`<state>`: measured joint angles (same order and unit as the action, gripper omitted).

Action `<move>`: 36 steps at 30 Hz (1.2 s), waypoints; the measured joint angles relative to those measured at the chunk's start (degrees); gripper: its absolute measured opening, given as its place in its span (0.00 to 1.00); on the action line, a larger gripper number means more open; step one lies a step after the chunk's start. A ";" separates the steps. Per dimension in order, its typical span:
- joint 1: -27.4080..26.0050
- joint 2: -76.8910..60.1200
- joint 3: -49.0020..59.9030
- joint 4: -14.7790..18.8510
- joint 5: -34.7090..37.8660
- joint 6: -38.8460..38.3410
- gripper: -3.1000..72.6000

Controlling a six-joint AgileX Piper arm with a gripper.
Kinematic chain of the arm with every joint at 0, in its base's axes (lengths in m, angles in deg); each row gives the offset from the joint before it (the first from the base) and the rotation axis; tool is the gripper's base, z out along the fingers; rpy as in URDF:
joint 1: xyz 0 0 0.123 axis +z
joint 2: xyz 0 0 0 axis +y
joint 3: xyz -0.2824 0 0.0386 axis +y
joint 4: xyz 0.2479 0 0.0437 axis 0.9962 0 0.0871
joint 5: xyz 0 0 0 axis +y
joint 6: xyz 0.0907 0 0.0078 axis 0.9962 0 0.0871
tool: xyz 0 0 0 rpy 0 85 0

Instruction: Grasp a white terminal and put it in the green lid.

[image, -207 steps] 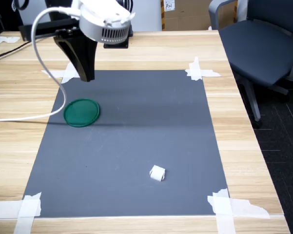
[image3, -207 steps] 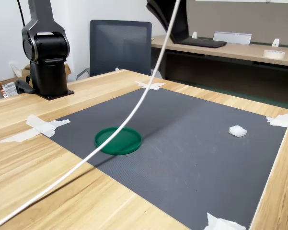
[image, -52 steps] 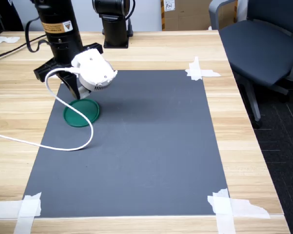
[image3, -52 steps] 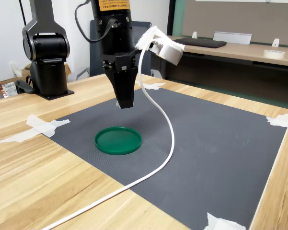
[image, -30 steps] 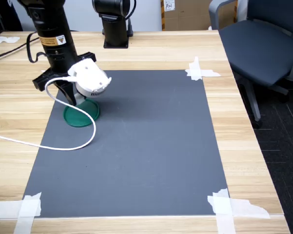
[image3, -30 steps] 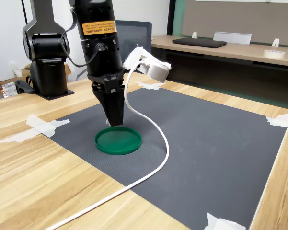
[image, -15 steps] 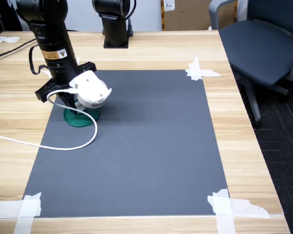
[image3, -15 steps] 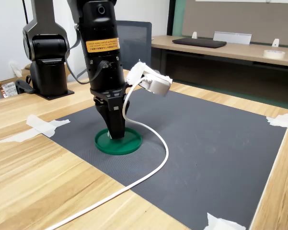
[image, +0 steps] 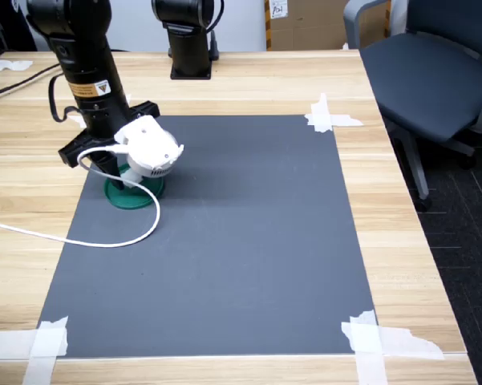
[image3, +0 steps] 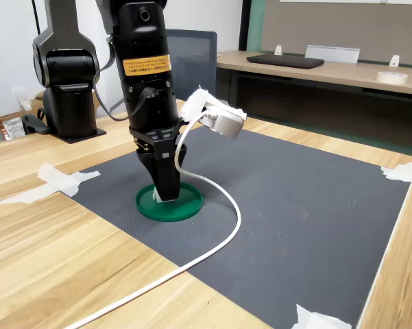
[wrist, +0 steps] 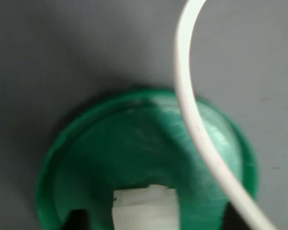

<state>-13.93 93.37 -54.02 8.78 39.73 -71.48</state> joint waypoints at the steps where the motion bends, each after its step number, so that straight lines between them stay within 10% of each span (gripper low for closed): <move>1: 0.00 -0.67 0.00 0.86 -0.31 0.05 0.81; 10: 0.00 -12.45 0.00 9.21 -5.85 5.03 0.74; 21: 0.00 -26.93 2.45 20.16 -6.82 5.52 0.06; 28: 0.00 -37.53 8.18 24.62 -10.56 5.52 0.01; 36: 0.00 -49.49 17.70 38.89 -24.42 5.52 0.01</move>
<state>-13.93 43.88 -36.32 47.66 15.31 -65.97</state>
